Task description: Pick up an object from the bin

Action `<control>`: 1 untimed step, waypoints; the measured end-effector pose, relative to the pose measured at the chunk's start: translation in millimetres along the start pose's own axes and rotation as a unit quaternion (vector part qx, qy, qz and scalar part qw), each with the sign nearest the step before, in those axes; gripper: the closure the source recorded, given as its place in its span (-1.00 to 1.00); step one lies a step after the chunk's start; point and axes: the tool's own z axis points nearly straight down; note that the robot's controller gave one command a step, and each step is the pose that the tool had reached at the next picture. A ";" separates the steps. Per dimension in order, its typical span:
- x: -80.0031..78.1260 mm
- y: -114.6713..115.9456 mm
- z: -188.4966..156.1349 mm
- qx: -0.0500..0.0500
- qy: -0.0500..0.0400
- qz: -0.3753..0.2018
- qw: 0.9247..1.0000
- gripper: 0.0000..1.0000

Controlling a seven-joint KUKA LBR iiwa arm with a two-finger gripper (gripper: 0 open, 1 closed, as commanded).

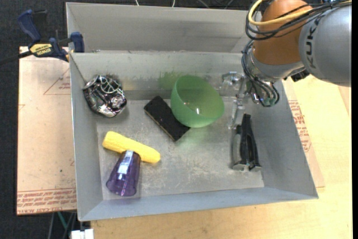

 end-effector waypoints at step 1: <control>0.0 0.2 0.2 0.000 0.000 0.000 1.000 -1.00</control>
Offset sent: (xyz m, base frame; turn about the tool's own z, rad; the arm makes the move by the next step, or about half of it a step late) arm -0.0097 0.0766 -0.0722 -0.1009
